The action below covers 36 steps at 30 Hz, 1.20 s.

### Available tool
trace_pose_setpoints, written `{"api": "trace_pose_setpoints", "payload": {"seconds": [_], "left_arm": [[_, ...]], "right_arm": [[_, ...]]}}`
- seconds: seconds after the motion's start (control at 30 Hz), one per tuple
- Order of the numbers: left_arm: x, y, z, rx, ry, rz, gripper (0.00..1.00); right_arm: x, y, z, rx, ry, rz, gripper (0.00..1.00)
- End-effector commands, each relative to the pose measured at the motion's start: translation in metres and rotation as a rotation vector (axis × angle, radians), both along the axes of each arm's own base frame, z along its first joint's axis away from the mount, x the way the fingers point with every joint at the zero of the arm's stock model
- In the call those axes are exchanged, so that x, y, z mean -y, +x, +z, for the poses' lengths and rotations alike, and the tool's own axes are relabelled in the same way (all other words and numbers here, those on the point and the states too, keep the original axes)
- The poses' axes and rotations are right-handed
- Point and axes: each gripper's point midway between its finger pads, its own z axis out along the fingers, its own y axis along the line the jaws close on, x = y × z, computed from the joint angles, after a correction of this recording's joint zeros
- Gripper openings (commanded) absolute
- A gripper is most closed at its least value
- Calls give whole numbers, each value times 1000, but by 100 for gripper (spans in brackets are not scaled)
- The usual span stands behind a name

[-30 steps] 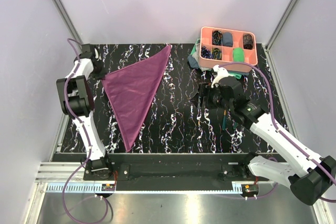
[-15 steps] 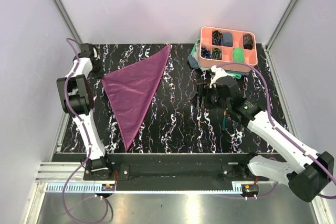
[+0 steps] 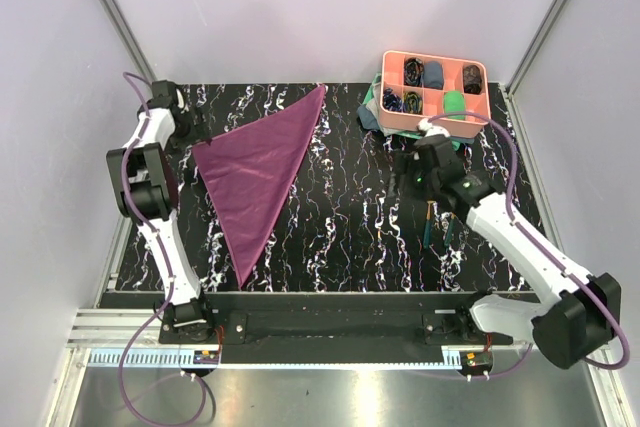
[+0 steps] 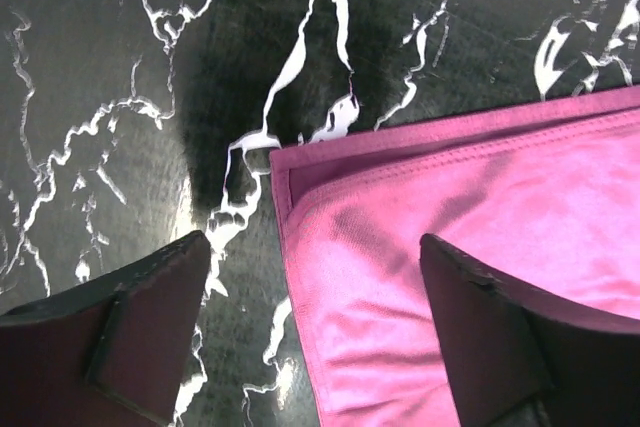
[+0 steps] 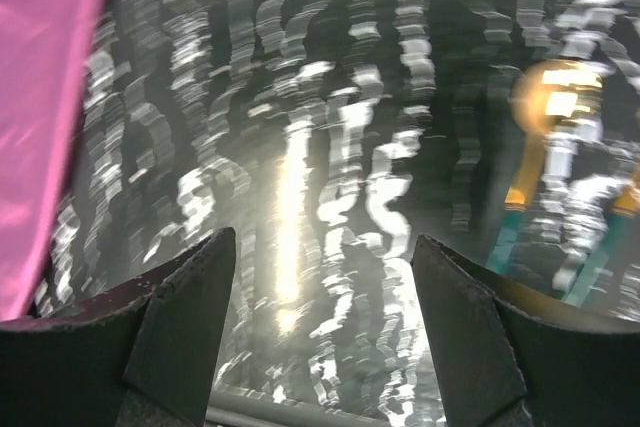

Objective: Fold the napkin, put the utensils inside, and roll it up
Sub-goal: Fold the napkin, then grab a utensil with the right arm

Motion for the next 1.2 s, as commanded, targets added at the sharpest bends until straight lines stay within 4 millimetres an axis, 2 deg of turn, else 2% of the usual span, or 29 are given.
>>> {"api": "trace_pose_setpoints", "payload": {"seconds": [0.0,0.03,0.1,0.13,0.17,0.2,0.23,0.3,0.33,0.43,0.5,0.67,0.8,0.93,1.07,1.1,1.17], "left_arm": [[20,-4,94,182,-1,4,93],[38,-12,90,173,-34,-28,93],[65,-29,100,187,-100,-69,93],[90,-35,104,193,-155,-129,93],[103,-42,107,194,-177,-157,93],[114,-57,111,194,-193,-182,93],[134,-64,114,204,-198,-230,93],[148,-84,113,201,-200,-270,93],[166,-92,114,201,-207,-319,93],[181,-113,110,194,-195,-373,93],[185,-120,110,200,-187,-392,93],[191,-111,128,228,-193,-416,93],[190,-120,130,231,-196,-417,93],[190,-122,141,263,-191,-425,93],[189,-124,148,281,-184,-426,93],[190,-125,150,287,-187,-429,93],[190,-125,155,298,-190,-430,93]], "right_arm": [[49,14,-21,-77,-69,-130,80],[61,18,-28,-99,-73,-158,80],[68,18,-48,-166,-77,-165,79],[70,17,-55,-192,-81,-163,78],[73,17,-68,-236,-83,-166,76],[75,15,-76,-263,-89,-168,76],[76,15,-83,-282,-94,-169,75],[77,11,-101,-345,-102,-162,72],[75,9,-106,-365,-96,-157,71],[72,0,-123,-431,-88,-151,67],[75,-8,-137,-481,-102,-169,67],[86,-26,-168,-588,-160,-212,63],[88,-32,-178,-619,-176,-232,61],[91,-32,-181,-632,-190,-245,59],[88,-35,-190,-672,-185,-231,46],[87,-36,-191,-678,-180,-236,38],[85,-37,-193,-687,-168,-237,28]]}}
